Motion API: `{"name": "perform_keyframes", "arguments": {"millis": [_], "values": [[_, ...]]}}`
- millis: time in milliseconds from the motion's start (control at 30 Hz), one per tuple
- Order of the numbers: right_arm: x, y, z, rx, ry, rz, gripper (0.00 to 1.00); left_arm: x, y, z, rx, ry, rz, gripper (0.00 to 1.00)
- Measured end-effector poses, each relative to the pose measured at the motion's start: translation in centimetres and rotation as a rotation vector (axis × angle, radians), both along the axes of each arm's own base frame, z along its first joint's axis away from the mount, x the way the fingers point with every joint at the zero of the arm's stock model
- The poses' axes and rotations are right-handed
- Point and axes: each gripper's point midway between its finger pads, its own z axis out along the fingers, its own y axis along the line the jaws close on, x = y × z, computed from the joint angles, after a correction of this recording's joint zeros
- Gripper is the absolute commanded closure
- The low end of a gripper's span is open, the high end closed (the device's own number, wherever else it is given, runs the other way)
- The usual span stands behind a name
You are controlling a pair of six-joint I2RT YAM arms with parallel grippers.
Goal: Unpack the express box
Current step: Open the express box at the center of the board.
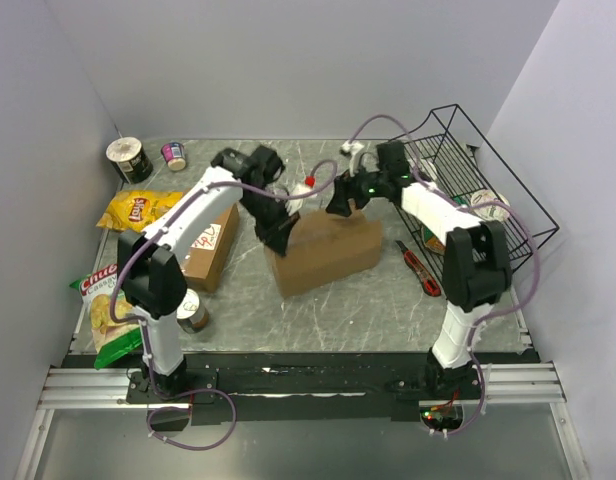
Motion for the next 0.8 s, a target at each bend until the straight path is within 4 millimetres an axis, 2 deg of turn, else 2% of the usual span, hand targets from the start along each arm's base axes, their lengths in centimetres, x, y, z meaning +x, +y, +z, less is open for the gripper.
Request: {"name": "perform_keyframes", "arguments": {"millis": [133, 200, 267, 300, 367, 467, 600, 667, 800], "values": [[-0.5, -1.2, 4.8, 0.059, -0.155, 0.046, 0.2, 4.9, 0.1, 4.1, 0.016, -0.323, -0.035, 0.99], [-1.6, -0.7, 7.1, 0.065, -0.255, 0.11, 0.2, 5.6, 0.5, 4.8, 0.039, -0.419, -0.058, 0.99], [-2.8, 0.3, 8.3, 0.061, -0.327, 0.172, 0.2, 4.9, 1.2, 3.6, 0.087, -0.492, -0.1, 0.99], [-3.7, 1.0, 8.3, 0.053, -0.361, 0.21, 0.21, 4.1, 1.6, 2.6, 0.113, -0.512, -0.127, 0.99], [-5.1, 1.7, 7.2, 0.028, -0.384, 0.264, 0.21, 2.1, 2.5, -0.1, 0.181, -0.545, -0.186, 0.99], [-6.8, 1.6, 4.0, -0.035, -0.382, 0.3, 0.21, 0.9, 2.5, -0.4, 0.205, -0.694, -0.216, 0.99], [-9.3, 0.9, 1.1, -0.105, -0.386, 0.335, 0.26, 1.2, 2.7, -0.5, 0.228, -0.827, -0.189, 0.99], [-9.9, 0.7, 1.4, -0.119, -0.436, 0.361, 0.24, 1.7, 3.0, -0.7, 0.237, -0.889, -0.168, 0.99], [-10.6, 1.1, 3.3, -0.152, -0.606, 0.403, 0.14, 2.3, 3.8, -0.8, 0.222, -1.006, -0.141, 0.99]]}}
